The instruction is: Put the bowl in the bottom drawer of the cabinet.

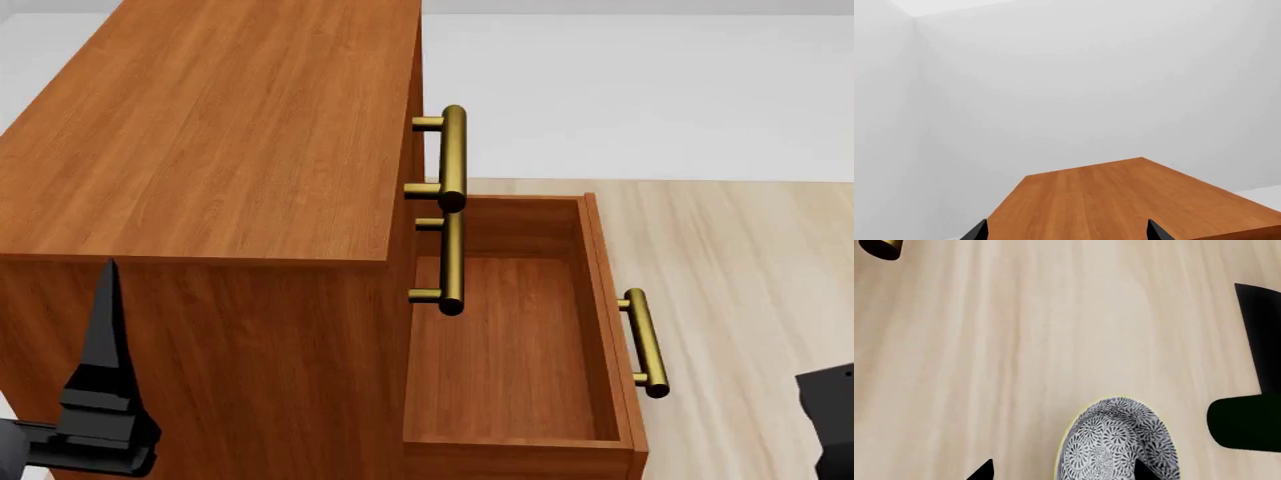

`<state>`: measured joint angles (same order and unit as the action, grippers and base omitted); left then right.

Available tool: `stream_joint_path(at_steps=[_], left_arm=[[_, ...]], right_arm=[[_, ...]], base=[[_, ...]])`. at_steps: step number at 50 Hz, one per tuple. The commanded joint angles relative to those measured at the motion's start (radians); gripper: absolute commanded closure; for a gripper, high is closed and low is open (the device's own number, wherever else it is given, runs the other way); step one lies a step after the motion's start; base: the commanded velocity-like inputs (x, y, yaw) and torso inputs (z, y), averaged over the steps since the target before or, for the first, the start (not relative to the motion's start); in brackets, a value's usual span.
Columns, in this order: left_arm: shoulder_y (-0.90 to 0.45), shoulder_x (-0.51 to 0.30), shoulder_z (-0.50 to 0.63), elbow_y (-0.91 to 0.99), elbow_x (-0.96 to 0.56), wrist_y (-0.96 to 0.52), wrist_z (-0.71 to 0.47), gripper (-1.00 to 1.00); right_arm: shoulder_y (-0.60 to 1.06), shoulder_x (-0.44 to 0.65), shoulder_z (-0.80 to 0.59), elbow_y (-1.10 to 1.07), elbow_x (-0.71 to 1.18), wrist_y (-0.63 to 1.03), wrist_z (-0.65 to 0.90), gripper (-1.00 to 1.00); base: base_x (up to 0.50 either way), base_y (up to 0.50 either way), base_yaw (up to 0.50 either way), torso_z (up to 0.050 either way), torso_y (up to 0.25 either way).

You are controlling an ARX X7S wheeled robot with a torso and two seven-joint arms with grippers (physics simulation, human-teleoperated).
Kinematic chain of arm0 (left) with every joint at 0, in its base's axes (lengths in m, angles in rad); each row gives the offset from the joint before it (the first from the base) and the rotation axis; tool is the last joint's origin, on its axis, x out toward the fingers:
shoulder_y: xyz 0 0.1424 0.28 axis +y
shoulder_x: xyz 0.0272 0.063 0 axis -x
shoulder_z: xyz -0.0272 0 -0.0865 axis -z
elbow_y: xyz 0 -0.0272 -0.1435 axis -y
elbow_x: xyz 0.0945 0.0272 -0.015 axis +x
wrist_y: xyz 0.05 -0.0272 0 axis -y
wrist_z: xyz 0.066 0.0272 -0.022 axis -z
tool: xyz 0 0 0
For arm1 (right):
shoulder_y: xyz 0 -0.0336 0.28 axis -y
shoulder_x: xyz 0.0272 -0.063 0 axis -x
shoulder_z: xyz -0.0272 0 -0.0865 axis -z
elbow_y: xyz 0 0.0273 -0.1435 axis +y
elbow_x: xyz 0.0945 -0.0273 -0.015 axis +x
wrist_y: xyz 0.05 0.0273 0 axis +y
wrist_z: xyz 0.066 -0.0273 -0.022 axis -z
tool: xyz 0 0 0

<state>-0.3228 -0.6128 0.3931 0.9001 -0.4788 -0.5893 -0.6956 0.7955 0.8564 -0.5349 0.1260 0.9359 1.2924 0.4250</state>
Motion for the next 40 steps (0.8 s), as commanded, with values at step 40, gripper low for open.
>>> stream_joint_path(at_steps=[40], left_arm=[[-0.01, -0.009, 0.017, 0.007, 0.0, -0.002, -0.011, -1.0]], right_arm=[[0.018, -0.059, -0.069, 0.175, -0.069, -0.093, -0.077, -1.0]], base=[[0.0, 0.0, 0.0, 0.0, 0.0]])
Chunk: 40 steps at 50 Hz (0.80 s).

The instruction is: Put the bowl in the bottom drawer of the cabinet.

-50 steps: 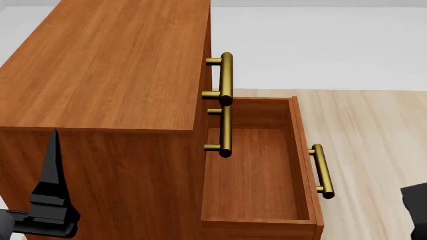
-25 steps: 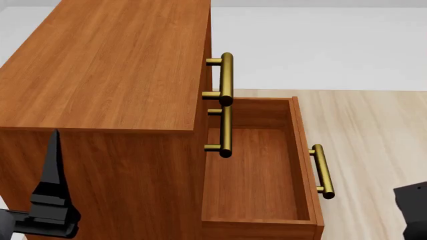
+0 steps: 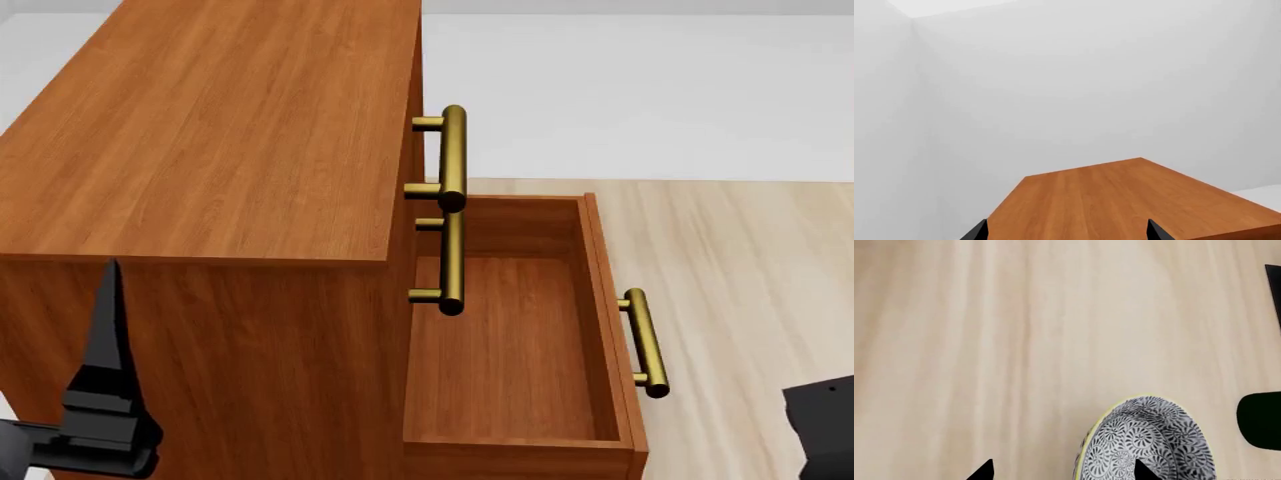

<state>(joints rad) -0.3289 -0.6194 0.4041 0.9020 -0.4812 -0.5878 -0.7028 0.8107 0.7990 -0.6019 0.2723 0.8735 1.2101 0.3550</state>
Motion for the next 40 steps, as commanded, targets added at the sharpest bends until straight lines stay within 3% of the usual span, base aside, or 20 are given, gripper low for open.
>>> stream_joint_path(at_steps=[1, 40], left_arm=[[-0.004, -0.002, 0.007, 0.005, 0.002, -0.005, -0.004, -1.0], [-0.005, -0.011, 0.013, 0.007, -0.003, 0.004, -0.008, -1.0]], right_arm=[[0.002, 0.0, 0.007, 0.031, -0.004, -0.01, 0.001, -1.0], [0.02, -0.048, -0.041, 0.178, -0.054, -0.071, -0.057, -1.0]], base=[[0.0, 0.0, 0.0, 0.0, 0.0], [0.0, 0.0, 0.0, 0.0, 0.0]])
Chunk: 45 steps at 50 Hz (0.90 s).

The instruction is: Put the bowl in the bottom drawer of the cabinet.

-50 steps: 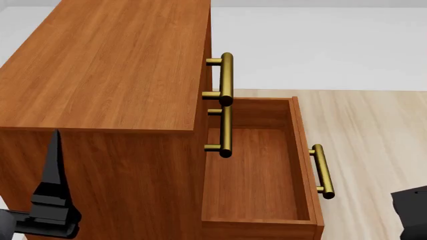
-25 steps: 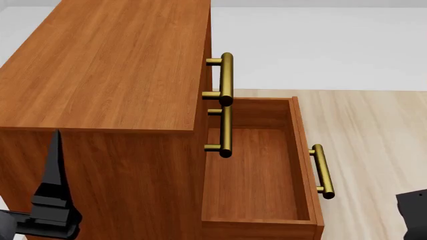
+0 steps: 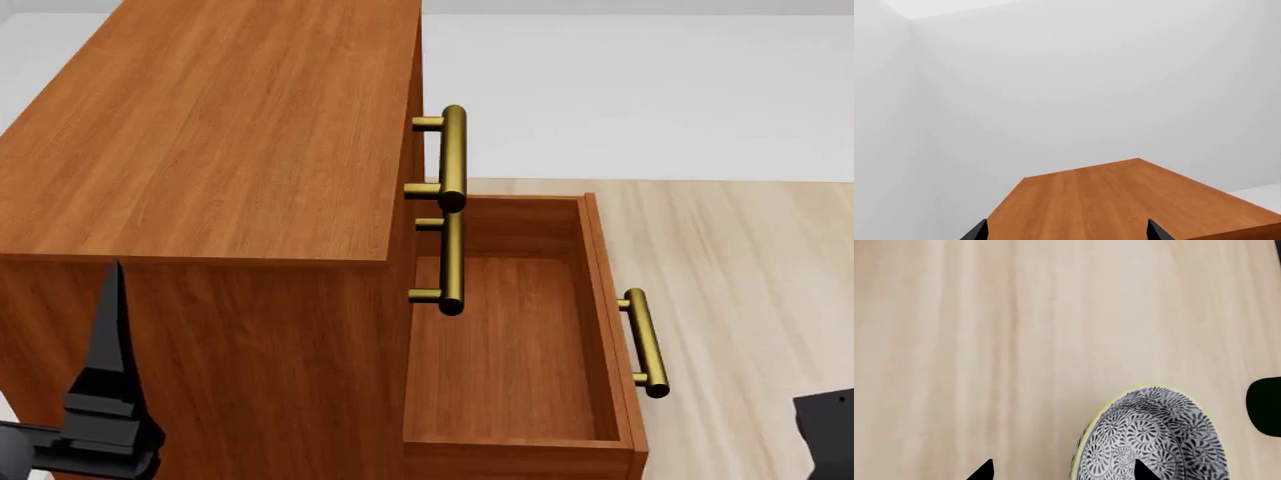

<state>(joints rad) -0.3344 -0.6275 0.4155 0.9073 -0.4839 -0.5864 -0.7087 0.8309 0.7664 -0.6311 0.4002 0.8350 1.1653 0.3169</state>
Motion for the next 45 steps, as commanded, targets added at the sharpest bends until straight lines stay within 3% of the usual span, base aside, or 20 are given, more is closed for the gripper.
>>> stream_joint_path(at_steps=[1, 35, 36, 45], left_arm=[[0.0, -0.003, 0.002, 0.003, -0.001, 0.001, -0.003, -1.0], [-0.004, -0.006, 0.005, -0.001, -0.005, 0.005, -0.011, -1.0], [-0.004, -0.007, 0.005, -0.001, -0.005, 0.006, -0.011, -1.0], [0.002, -0.009, 0.008, -0.007, 0.0, 0.018, -0.009, -1.0]], right_arm=[[0.0, -0.016, -0.014, 0.051, -0.016, -0.025, -0.019, -1.0], [0.025, -0.069, -0.073, 0.223, -0.077, -0.089, -0.096, -1.0], [0.023, -0.068, -0.072, 0.22, -0.079, -0.089, -0.087, 1.0], [0.003, -0.047, -0.049, 0.17, -0.048, -0.073, -0.078, 1.0]], base=[[0.0, 0.0, 0.0, 0.0, 0.0], [0.0, 0.0, 0.0, 0.0, 0.0], [0.0, 0.0, 0.0, 0.0, 0.0], [0.0, 0.0, 0.0, 0.0, 0.0]])
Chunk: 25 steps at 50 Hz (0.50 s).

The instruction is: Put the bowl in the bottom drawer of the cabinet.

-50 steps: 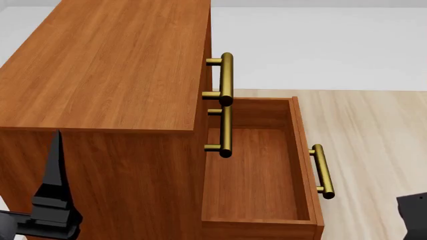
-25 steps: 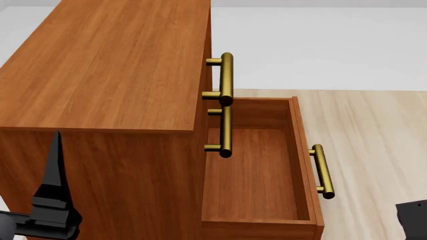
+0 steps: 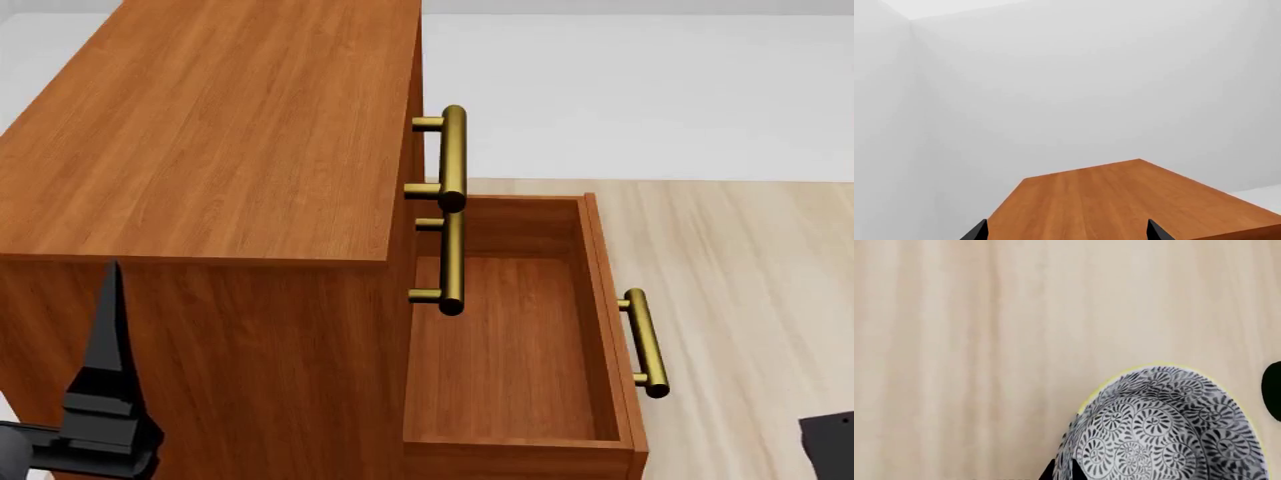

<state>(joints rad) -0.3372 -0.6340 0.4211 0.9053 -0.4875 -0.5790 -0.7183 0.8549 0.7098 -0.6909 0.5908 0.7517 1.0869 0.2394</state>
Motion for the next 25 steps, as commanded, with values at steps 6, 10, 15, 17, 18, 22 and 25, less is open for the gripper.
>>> stream_joint_path(at_steps=[6, 10, 15, 17, 18, 22, 25], left_arm=[[0.0, -0.002, 0.005, -0.002, 0.002, 0.005, -0.002, -1.0], [-0.003, -0.003, 0.006, 0.001, -0.002, 0.0, -0.004, -1.0], [-0.001, -0.004, 0.005, 0.001, -0.003, 0.003, -0.004, -1.0], [0.0, -0.005, 0.005, 0.0, -0.002, 0.006, -0.004, -1.0], [0.001, -0.005, 0.006, -0.001, 0.0, 0.008, -0.003, -1.0], [-0.003, -0.004, 0.01, 0.0, 0.001, 0.004, -0.006, -1.0], [-0.003, -0.004, 0.01, 0.0, 0.0, 0.004, -0.006, -1.0]], right_arm=[[-0.037, 0.04, 0.039, -0.093, 0.066, 0.037, 0.036, 1.0], [-0.055, 0.071, 0.079, -0.18, 0.11, 0.08, 0.086, 1.0], [-0.065, 0.107, 0.115, -0.277, 0.157, 0.138, 0.14, 1.0], [-0.065, 0.116, 0.139, -0.295, 0.169, 0.163, 0.185, 1.0], [-0.066, 0.118, 0.149, -0.296, 0.177, 0.173, 0.197, 1.0], [-0.057, 0.138, 0.143, -0.338, 0.191, 0.209, 0.199, 1.0], [-0.046, 0.145, 0.146, -0.36, 0.2, 0.232, 0.213, 1.0]], base=[[0.0, 0.0, 0.0, 0.0, 0.0], [0.0, 0.0, 0.0, 0.0, 0.0], [0.0, 0.0, 0.0, 0.0, 0.0], [0.0, 0.0, 0.0, 0.0, 0.0], [0.0, 0.0, 0.0, 0.0, 0.0], [0.0, 0.0, 0.0, 0.0, 0.0], [0.0, 0.0, 0.0, 0.0, 0.0]])
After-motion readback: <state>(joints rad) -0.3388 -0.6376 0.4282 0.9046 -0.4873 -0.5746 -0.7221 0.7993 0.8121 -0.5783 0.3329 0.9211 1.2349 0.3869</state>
